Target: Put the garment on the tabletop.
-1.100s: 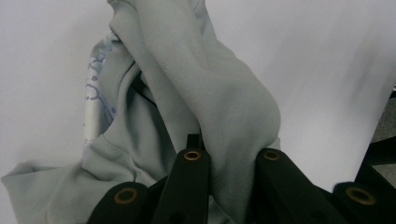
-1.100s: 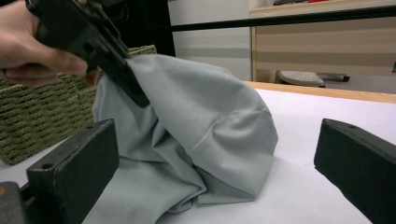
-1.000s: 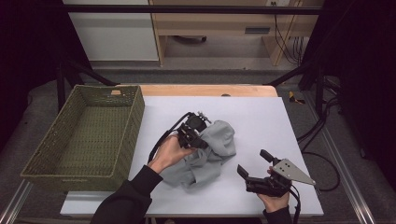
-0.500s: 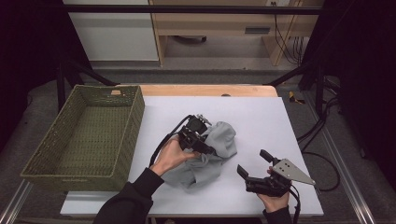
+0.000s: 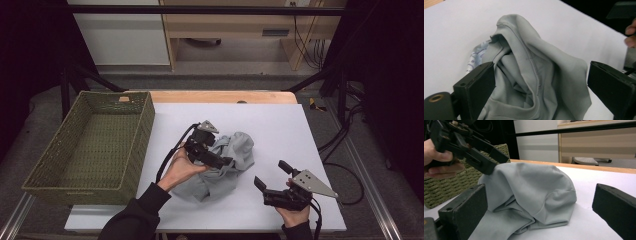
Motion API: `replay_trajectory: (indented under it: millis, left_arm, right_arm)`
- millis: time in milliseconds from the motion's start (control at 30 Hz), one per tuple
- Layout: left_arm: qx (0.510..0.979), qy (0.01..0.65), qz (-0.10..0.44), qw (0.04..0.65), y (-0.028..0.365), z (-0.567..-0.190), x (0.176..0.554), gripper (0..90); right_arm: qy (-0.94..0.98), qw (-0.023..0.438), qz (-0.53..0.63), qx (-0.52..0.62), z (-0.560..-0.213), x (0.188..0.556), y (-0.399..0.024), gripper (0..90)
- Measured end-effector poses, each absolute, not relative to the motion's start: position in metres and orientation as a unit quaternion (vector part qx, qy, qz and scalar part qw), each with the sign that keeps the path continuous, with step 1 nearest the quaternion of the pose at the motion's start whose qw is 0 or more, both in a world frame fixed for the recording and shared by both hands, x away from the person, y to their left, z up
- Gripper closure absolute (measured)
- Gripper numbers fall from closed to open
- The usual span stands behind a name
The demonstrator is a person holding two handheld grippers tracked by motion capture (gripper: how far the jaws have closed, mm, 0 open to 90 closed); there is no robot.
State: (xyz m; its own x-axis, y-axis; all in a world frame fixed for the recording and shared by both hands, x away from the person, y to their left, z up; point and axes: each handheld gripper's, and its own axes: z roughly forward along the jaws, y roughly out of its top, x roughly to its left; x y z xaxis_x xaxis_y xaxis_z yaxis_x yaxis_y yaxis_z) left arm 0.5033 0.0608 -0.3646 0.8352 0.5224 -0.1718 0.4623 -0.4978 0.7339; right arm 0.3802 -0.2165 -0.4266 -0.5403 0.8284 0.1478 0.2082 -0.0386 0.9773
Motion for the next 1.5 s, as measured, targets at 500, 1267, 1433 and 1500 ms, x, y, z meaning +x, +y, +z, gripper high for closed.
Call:
replay_trajectory:
  millis: [500,1267,1433,1500]
  left_arm:
    - [0.822,0.28,0.083,0.489,0.088,-0.362,0.479,3.3]
    - [0.743,0.314,0.14,0.574,0.156,-0.379,0.43,5.8]
    - [0.73,0.321,0.152,0.584,0.171,-0.387,0.417,6.3]
    - [0.729,0.321,0.154,0.585,0.176,-0.391,0.413,6.3]
  right_arm:
    - [0.646,0.262,0.596,0.399,-0.426,0.38,-0.218,0.2]
    - [0.646,0.26,0.595,0.401,-0.425,0.379,-0.218,0.1]
    - [0.65,0.268,0.595,0.391,-0.427,0.381,-0.219,0.1]
    - [0.647,0.258,0.594,0.402,-0.426,0.379,-0.217,0.1]
